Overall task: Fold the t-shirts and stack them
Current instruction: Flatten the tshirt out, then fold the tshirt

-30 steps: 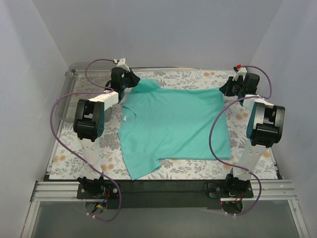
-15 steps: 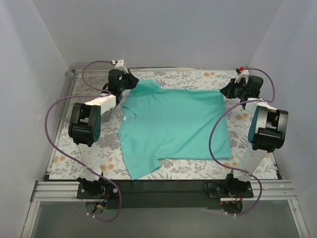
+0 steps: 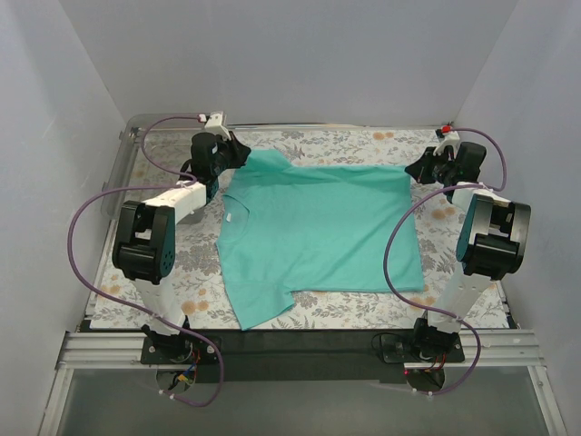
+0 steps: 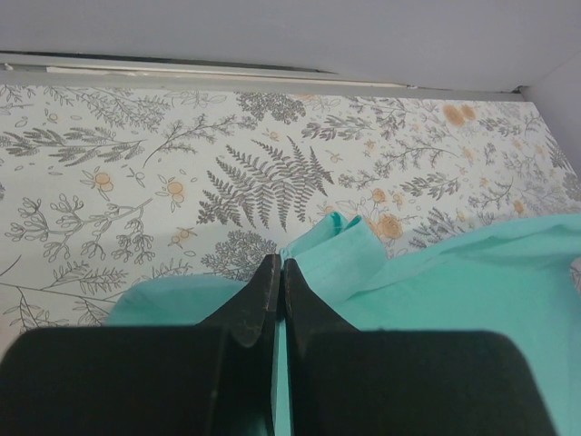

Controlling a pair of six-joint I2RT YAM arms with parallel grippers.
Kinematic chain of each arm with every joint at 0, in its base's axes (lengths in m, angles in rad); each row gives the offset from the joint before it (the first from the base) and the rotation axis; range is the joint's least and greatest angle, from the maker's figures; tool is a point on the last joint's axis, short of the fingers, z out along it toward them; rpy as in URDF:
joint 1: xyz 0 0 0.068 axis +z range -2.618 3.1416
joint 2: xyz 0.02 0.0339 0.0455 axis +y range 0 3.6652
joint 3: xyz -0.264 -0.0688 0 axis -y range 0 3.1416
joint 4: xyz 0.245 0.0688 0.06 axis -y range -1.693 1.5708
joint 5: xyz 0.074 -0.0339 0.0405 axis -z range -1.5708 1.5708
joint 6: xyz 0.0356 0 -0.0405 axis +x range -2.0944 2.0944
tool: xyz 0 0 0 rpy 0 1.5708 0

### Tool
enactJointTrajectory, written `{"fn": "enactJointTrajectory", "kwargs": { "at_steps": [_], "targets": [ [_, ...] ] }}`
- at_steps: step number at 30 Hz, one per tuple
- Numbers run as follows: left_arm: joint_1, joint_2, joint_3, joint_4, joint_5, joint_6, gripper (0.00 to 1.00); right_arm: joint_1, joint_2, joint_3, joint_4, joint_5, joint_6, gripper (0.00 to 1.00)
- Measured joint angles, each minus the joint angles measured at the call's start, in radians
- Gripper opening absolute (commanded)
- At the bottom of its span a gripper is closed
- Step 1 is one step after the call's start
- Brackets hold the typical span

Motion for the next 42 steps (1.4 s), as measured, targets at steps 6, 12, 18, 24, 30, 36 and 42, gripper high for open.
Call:
{"fn": "enactJointTrajectory", "kwargs": {
  "at_steps": [6,12,18,24,30,36,42],
  "targets": [
    [0.0,-0.006,-0.043,-0.01,-0.004,0.006,0.0,-0.003,0.0,0.0,0.004,-0.036,-0.001,0.01],
    [0.0,-0.039,-0.08,-0.016,-0.011,0.014,0.0,-0.029,0.0,-0.001,0.004,-0.063,-0.001,0.01],
    [0.0,-0.09,-0.142,-0.004,-0.015,0.016,0.0,-0.039,0.0,-0.021,0.007,-0.082,-0.001,0.01],
    [0.0,-0.139,-0.208,-0.001,-0.015,0.016,0.0,-0.045,0.0,-0.033,0.008,-0.094,-0.016,0.01],
    [0.0,-0.186,-0.243,0.005,-0.014,0.016,0.0,-0.046,0.0,-0.034,0.008,-0.103,-0.027,0.01],
    [0.001,-0.191,-0.262,0.008,-0.008,0.012,0.0,-0.047,0.0,-0.034,0.008,-0.105,-0.028,0.01],
    [0.001,-0.192,-0.272,0.007,-0.003,0.008,0.0,-0.048,0.0,-0.034,0.008,-0.105,-0.028,0.01]
  ]
}}
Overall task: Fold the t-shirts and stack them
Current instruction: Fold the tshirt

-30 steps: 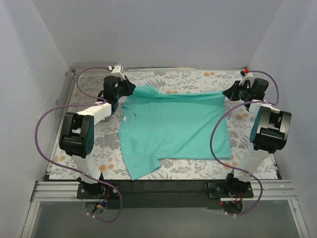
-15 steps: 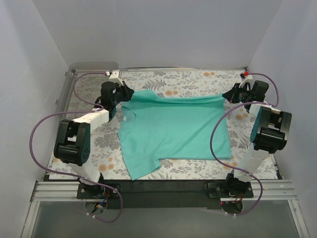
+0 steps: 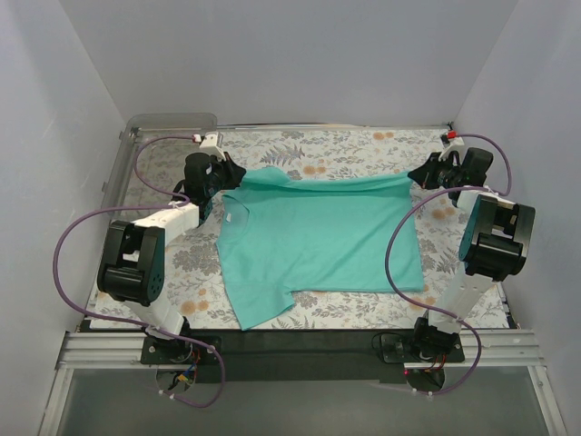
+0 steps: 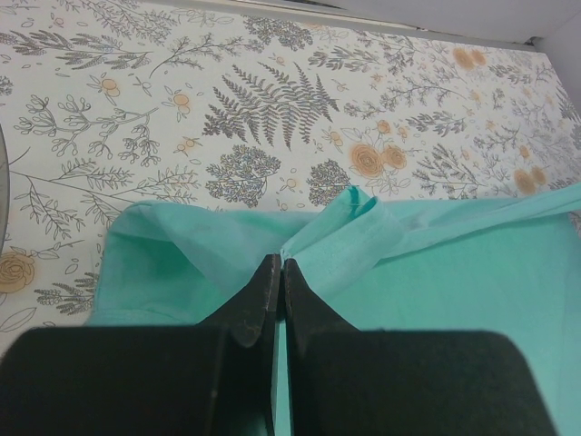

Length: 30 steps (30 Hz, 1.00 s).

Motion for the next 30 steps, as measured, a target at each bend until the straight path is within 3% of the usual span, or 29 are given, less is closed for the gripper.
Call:
{"fn": "enactJointTrajectory", "kwargs": {
  "at_steps": [30],
  "targets": [
    [0.0,-0.045,-0.076,-0.001,0.004,0.0,0.0,-0.013,0.0,-0.017,-0.004,-0.005,-0.011,0.01]
  ]
}}
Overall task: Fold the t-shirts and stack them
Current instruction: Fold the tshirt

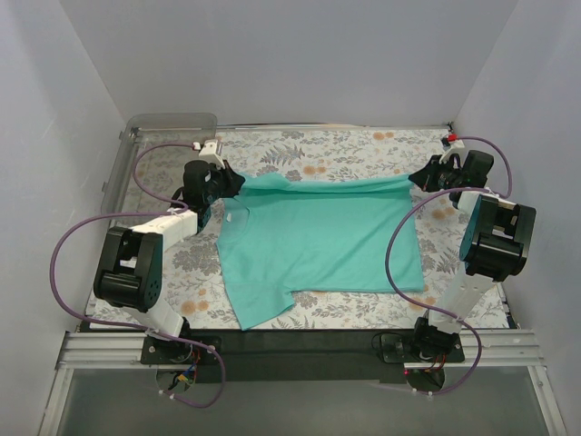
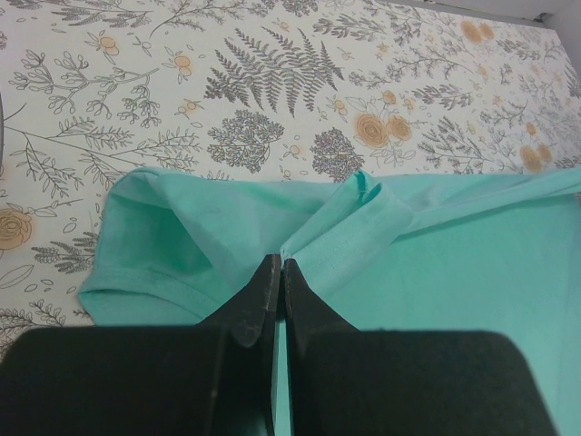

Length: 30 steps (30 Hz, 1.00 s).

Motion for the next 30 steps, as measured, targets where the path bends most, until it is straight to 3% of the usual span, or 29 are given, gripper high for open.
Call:
{"fn": "enactJointTrajectory", "kwargs": {
  "at_steps": [10,14,20,30],
  "targets": [
    [0.0,-0.002,-0.006,-0.014,0.027,-0.002,0.0,-0.004,0.0,-0.001,-0.009,-0.009,-0.017,0.01],
    [0.0,-0.002,-0.006,-0.038,0.05,-0.003,0.0,-0.004,0.0,-0.009,-0.024,-0.011,-0.035,0.23],
    [0.0,-0.002,-0.006,-0.086,0.075,0.0,0.0,-0.006,-0.024,-0.034,-0.069,-0.01,-0.07,0.46],
    [0.0,-0.002,-0.005,-0.162,0.109,0.014,0.0,-0.039,-0.16,-0.064,-0.106,-0.017,-0.098,0.5]
  ]
}}
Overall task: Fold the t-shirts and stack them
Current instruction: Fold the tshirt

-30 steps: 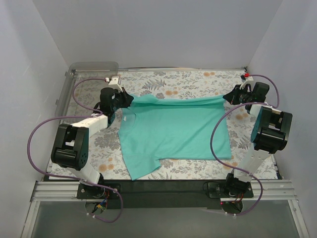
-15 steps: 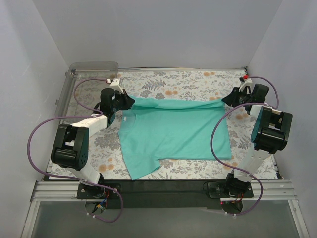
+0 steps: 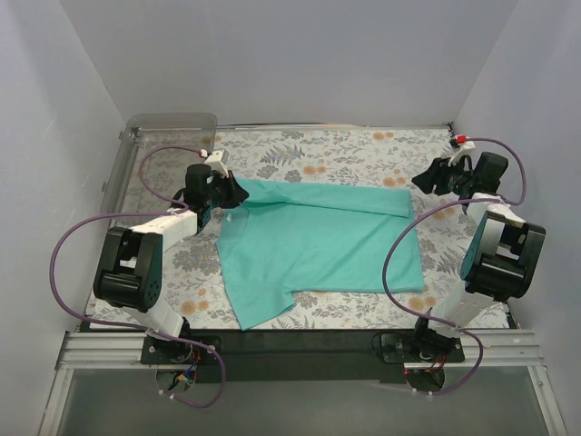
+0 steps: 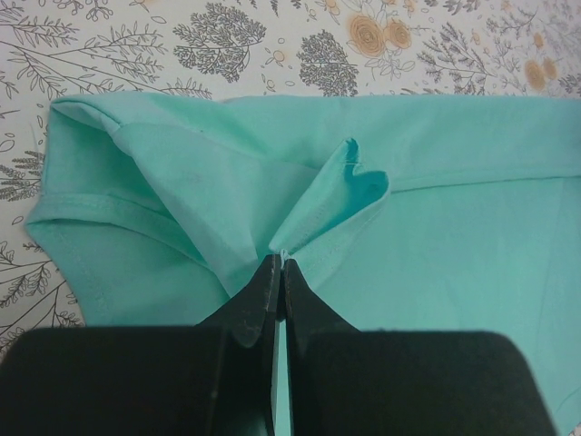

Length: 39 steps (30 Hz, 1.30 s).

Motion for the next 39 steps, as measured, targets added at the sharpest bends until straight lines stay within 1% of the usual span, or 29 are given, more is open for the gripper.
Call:
{"fn": "enactJointTrajectory", "kwargs": {
  "at_steps": [6,12,21,37,38,39],
  "targets": [
    [0.0,0.0,0.0,-0.011,0.019,0.011,0.0,-0.002,-0.021,-0.01,-0.017,-0.027,0.0,0.5],
    [0.0,-0.006,0.0,-0.024,0.032,0.016,0.0,0.0,-0.003,-0.008,-0.072,-0.033,-0.016,0.5],
    [0.0,-0.126,-0.021,-0.04,0.045,0.026,0.0,0.0,0.043,-0.007,-0.127,-0.034,-0.022,0.5],
    [-0.001,-0.119,-0.024,-0.107,0.062,0.053,0.0,0.0,0.073,0.019,-0.136,-0.034,-0.031,0.5],
    [-0.001,-0.119,-0.024,-0.116,0.069,0.057,0.09,0.0,0.074,0.019,-0.137,-0.034,-0.033,0.5],
    [-0.001,-0.121,-0.024,-0.129,0.077,0.065,0.34,0.0,0.074,0.019,-0.139,-0.034,-0.035,0.5]
  ]
}}
